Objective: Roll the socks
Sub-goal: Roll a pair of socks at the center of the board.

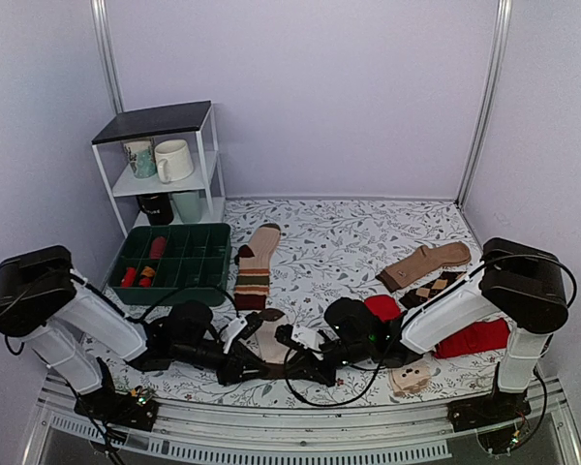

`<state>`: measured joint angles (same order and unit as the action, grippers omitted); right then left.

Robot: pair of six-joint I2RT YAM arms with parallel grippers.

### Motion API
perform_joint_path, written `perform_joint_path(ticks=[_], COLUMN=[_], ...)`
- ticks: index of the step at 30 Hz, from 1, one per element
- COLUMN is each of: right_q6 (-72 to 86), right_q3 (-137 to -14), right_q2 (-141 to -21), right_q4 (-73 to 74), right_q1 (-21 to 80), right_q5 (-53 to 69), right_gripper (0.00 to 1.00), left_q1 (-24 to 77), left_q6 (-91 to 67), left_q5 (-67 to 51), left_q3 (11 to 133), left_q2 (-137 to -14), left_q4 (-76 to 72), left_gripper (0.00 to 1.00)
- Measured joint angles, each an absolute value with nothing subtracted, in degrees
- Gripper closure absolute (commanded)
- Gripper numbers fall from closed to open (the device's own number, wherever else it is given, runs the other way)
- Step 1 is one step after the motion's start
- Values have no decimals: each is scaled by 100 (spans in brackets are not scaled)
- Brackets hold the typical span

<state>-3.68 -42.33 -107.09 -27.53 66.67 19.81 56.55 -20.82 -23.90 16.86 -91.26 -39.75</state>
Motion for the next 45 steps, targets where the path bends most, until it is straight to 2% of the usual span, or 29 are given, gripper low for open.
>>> perform_joint_path(ticks=[5, 8, 12, 16, 22, 29, 40, 45], right_q6=[78, 281, 421, 517, 666, 694, 716, 755], right_q3=[-4685, -5065, -5732, -6267, -6528, -6696, -6799, -6801], right_q2=[-10713, -10840, -11190, -11476, -11655, -11806, -11928, -11939], right_q4=[-1756, -1096, -209, 607, 1063, 1293, 1404, 1433], right_q1=[6440, 6292, 6086, 5913, 5736, 5642, 5579, 5568], right_q5=[2534, 2902, 3444, 3879, 4259, 4530, 4779, 4836], right_gripper=[88, 88, 88, 87, 87, 87, 87, 87], left_q1=[5811, 6003, 6128, 6239, 6477, 6672, 6783, 6790], left_q6=[-1474, -1037, -569, -263, 47, 336, 449, 436], left_q5=[-1546, -1199, -1007, -888, -696, -600, -523, -499], left_q3=[1269, 1011, 755, 755, 965, 1382, 1551, 1645], left_q2=[-7496, -6490, -6082, -6392, -7360, -8453, -9091, -9264], left_q4=[-3426, -3489, -3583, -3603, -3846, -4348, -4556, -4580], left_gripper=[58, 56, 56, 55, 54, 53, 53, 62])
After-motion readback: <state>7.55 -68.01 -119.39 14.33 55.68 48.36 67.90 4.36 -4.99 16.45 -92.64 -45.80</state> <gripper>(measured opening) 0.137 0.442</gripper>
